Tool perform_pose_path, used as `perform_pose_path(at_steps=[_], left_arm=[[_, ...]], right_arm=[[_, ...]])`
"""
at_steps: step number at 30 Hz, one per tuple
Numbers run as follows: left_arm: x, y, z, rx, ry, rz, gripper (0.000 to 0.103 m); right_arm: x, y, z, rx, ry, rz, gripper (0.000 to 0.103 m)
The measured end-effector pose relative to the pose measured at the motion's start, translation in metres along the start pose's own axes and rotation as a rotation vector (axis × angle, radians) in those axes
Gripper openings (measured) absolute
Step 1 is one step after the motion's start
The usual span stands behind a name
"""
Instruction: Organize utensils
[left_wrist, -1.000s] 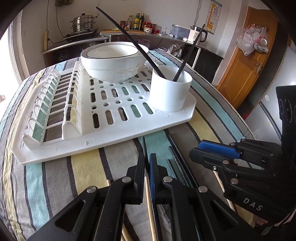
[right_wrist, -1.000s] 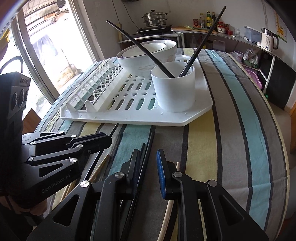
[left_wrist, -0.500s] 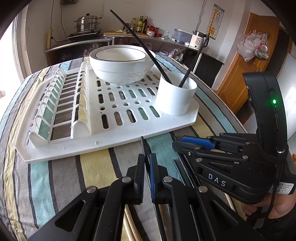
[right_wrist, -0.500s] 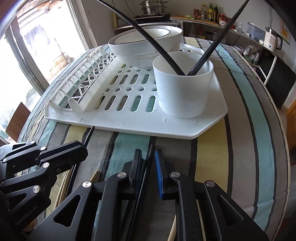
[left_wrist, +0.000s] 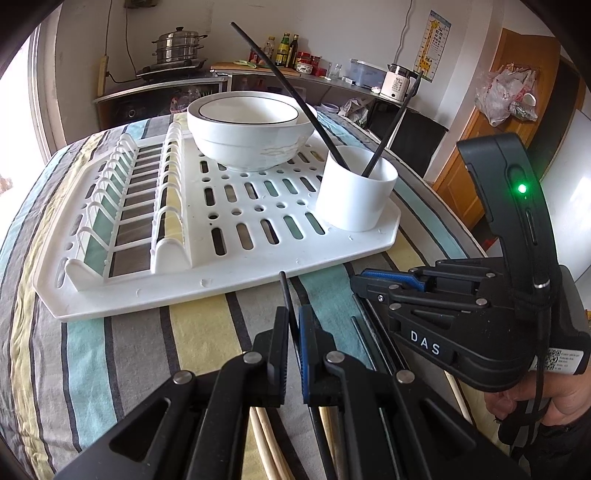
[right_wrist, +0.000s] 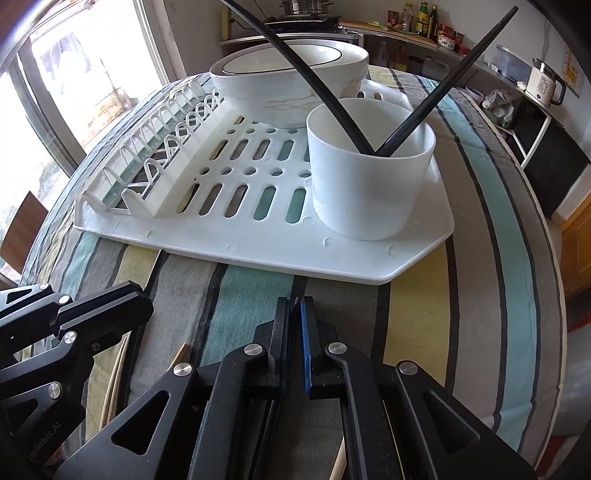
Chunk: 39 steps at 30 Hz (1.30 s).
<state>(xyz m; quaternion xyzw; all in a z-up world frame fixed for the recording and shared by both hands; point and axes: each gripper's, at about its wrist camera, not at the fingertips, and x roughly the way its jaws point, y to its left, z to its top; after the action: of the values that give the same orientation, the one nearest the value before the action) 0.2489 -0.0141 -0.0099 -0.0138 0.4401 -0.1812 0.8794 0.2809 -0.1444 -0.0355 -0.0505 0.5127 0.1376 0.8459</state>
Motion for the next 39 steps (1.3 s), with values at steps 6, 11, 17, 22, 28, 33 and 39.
perform_pose_path(at_steps=[6,11,17,22,28,33,39], left_arm=[[-0.002,-0.002,0.001,0.001,-0.004,-0.006,0.006],[-0.010,-0.005,0.003,0.003,-0.019,-0.009,0.006],[-0.021,-0.009,0.007,0.004,-0.041,-0.011,0.006],[-0.041,-0.016,0.013,0.010,-0.083,-0.017,0.005],[-0.074,-0.025,0.021,0.027,-0.159,-0.019,0.005],[-0.101,-0.032,0.027,0.036,-0.217,-0.028,0.005],[-0.123,-0.039,0.030,0.054,-0.266,-0.031,0.005]], right_arm=[[-0.002,-0.004,-0.003,0.013,-0.014,0.017,0.004],[-0.020,-0.015,-0.003,0.048,-0.059,0.048,0.004],[-0.056,-0.029,-0.004,0.077,-0.142,0.085,0.004],[-0.090,-0.035,-0.007,0.088,-0.223,0.114,0.004],[-0.130,-0.036,-0.010,0.078,-0.323,0.141,0.004],[-0.160,-0.035,-0.016,0.061,-0.395,0.152,0.004],[-0.188,-0.033,-0.020,0.039,-0.466,0.158,0.003]])
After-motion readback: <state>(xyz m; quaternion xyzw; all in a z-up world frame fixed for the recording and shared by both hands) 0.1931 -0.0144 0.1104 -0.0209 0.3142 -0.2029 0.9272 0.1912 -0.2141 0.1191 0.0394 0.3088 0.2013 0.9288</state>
